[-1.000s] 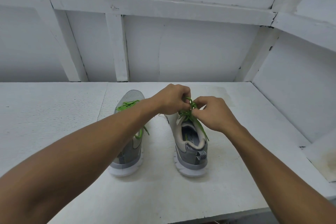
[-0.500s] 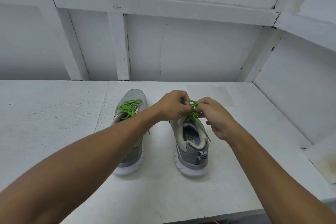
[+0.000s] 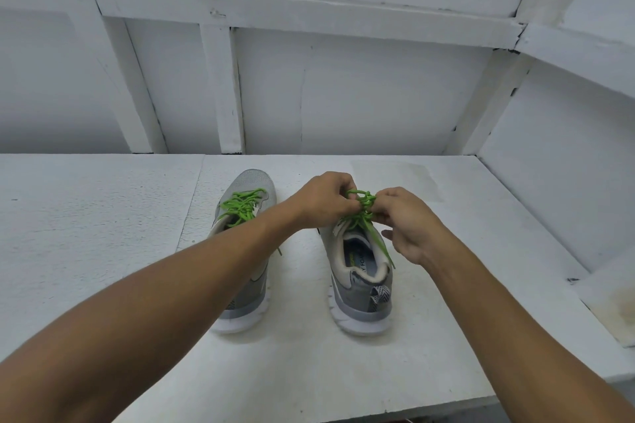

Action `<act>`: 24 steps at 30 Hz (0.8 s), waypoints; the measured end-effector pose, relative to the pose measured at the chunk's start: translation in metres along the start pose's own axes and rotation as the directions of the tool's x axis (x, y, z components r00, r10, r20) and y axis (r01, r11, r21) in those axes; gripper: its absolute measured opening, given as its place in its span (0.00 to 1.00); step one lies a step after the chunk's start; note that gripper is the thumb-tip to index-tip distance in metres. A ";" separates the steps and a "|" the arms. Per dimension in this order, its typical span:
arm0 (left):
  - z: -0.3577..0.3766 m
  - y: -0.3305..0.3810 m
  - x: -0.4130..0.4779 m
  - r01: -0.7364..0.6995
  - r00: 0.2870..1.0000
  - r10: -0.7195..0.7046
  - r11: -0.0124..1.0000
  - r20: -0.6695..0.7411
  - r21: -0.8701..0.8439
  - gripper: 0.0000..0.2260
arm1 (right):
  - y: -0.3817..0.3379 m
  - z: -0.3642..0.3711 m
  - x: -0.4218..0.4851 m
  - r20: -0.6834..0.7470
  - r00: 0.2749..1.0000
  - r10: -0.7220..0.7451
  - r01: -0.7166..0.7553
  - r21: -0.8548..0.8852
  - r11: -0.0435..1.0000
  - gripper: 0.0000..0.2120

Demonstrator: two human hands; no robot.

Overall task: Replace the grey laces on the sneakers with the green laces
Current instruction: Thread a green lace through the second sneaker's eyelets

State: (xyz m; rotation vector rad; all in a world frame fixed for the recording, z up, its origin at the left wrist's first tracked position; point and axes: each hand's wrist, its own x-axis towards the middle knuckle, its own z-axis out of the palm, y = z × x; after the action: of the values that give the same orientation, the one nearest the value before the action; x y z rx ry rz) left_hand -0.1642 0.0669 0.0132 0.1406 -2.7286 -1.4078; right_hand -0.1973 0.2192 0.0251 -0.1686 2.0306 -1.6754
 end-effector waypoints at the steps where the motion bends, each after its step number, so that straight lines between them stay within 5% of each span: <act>1: 0.000 0.000 -0.001 0.011 1.000 -0.011 1.000 0.004 -0.028 0.04 | 0.000 0.000 0.001 0.033 0.999 0.017 -0.019 0.057 0.998 0.08; 4: -0.002 0.001 -0.002 0.038 0.999 -0.037 0.994 0.016 -0.099 0.05 | 0.005 -0.002 0.003 -0.009 1.000 -0.028 0.027 -0.076 0.997 0.05; 6: -0.003 0.000 -0.002 0.064 0.998 -0.061 0.988 0.028 -0.137 0.07 | 0.012 -0.005 0.003 -0.083 0.977 -0.196 0.168 -0.266 0.949 0.10; 9: -0.003 -0.001 0.000 0.105 0.994 -0.095 0.971 0.060 -0.213 0.08 | 0.021 -0.012 0.004 -0.005 0.804 -0.595 0.505 -0.523 0.687 0.12; 12: -0.004 -0.002 0.001 0.115 0.991 -0.098 0.967 0.086 -0.228 0.07 | 0.030 -0.017 0.009 0.113 0.657 -0.745 0.624 -0.636 0.454 0.06; 15: -0.008 0.001 -0.001 0.109 0.991 -0.090 0.973 0.100 -0.205 0.06 | 0.032 -0.016 0.009 0.055 0.735 -0.676 0.581 -0.565 0.586 0.07; 18: -0.016 0.002 -0.004 0.114 0.990 -0.096 0.976 0.103 -0.186 0.07 | 0.025 -0.016 0.005 0.020 0.930 -0.366 0.366 -0.114 0.924 0.07; 20: -0.021 -0.002 -0.004 0.121 0.989 -0.107 0.981 0.101 -0.149 0.08 | 0.024 -0.022 0.004 0.132 0.962 -0.241 0.217 0.171 0.961 0.08; 22: -0.025 -0.005 -0.004 0.120 0.989 -0.109 0.988 0.103 -0.100 0.11 | 0.023 -0.030 0.002 0.221 0.941 -0.257 0.222 0.171 0.960 0.06; 24: -0.028 -0.008 -0.004 0.111 0.988 -0.102 0.991 0.115 -0.080 0.09 | 0.023 -0.035 -0.002 0.279 0.917 -0.286 0.310 -0.047 0.949 0.04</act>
State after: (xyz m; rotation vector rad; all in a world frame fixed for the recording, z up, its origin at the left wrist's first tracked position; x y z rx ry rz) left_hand -0.1571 0.0402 0.0226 0.2129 -2.7806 -1.6048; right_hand -0.2061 0.2563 0.0080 -0.7331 1.9447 -1.6275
